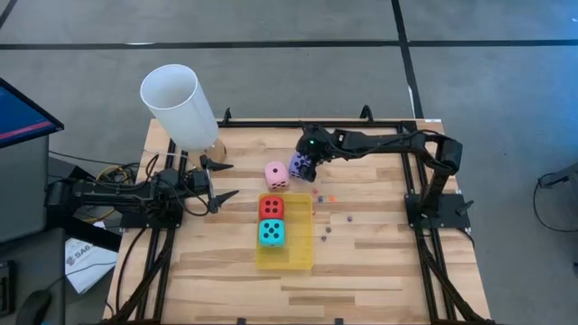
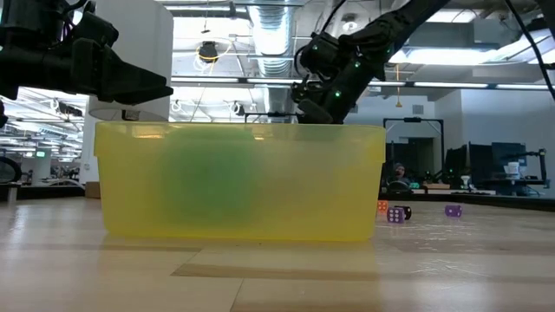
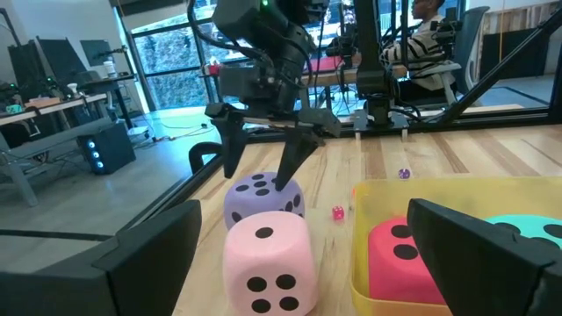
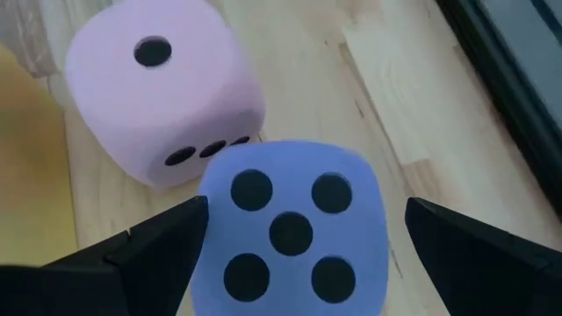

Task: Pick & Place Dice
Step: Put the violet die into the yellow bin

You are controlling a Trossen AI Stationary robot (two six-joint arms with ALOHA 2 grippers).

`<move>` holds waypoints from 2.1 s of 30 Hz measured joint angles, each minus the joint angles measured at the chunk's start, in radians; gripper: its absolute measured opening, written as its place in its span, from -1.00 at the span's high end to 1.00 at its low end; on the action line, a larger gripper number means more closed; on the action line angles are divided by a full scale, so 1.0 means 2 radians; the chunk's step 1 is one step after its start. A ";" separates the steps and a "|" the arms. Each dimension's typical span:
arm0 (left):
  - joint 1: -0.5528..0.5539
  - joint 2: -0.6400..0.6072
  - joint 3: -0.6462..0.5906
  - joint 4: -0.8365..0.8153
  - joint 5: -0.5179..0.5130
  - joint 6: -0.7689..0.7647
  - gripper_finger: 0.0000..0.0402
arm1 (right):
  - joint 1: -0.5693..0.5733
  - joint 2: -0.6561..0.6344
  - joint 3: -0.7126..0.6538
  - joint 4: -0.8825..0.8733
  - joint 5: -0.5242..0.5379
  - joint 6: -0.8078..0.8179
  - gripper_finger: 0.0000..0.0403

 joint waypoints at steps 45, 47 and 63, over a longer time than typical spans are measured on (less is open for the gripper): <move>0.000 0.000 0.000 0.000 0.000 0.000 -0.95 | 0.013 -0.033 -0.013 0.026 0.015 0.061 -0.90; 0.000 0.000 0.000 0.000 0.000 0.000 -0.95 | 0.019 -0.031 -0.014 0.018 0.025 0.063 -0.90; 0.000 0.000 0.000 0.000 0.000 -0.001 -0.95 | 0.003 -0.020 -0.054 0.092 0.026 0.073 -0.90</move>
